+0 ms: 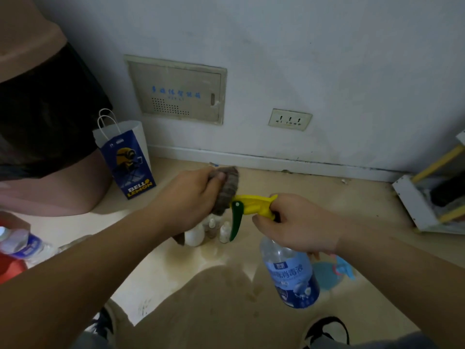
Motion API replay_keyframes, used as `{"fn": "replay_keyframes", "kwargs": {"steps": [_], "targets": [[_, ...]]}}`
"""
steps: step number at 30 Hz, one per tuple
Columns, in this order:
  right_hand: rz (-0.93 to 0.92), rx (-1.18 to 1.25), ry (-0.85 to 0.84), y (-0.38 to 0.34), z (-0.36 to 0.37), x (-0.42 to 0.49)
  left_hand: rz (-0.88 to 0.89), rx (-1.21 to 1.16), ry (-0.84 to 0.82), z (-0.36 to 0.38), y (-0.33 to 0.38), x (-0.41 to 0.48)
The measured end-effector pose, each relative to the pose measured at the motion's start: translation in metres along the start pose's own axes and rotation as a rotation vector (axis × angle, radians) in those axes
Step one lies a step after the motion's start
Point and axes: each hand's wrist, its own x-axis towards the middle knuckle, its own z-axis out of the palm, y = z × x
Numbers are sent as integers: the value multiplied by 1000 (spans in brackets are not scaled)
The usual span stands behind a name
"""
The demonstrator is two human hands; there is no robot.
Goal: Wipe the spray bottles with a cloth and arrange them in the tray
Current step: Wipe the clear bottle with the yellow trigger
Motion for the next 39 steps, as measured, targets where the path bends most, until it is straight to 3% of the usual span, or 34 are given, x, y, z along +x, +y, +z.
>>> {"fn": "replay_keyframes", "kwargs": {"steps": [3,5,7,10,16,19,22,25,29,35,39], "targets": [[-16,49,-4,3,-1,-2,-183,-340,86,-12,2,2],[-23,59,16,2,-3,-4,-120,-570,108,-18,14,-3],[-37,60,16,-1,-4,-5,87,-505,74,-15,25,-11],[-88,139,-14,-9,-4,-4,294,-126,-51,8,28,-21],[-131,-2,77,4,-4,0,167,-149,-14,16,9,-22],[-52,10,135,16,-9,0,-23,-155,19,13,-4,-19],[-40,35,112,21,-10,-2,-215,-347,89,4,-1,-17],[-89,47,68,16,-8,-3,-120,-493,41,-7,20,-21],[-154,57,23,10,-6,-1,95,-297,-128,4,34,-29],[-183,43,75,9,-1,-4,111,-208,-205,6,34,-31],[-33,1,138,13,-4,-4,97,-178,-151,18,38,-34]]}}
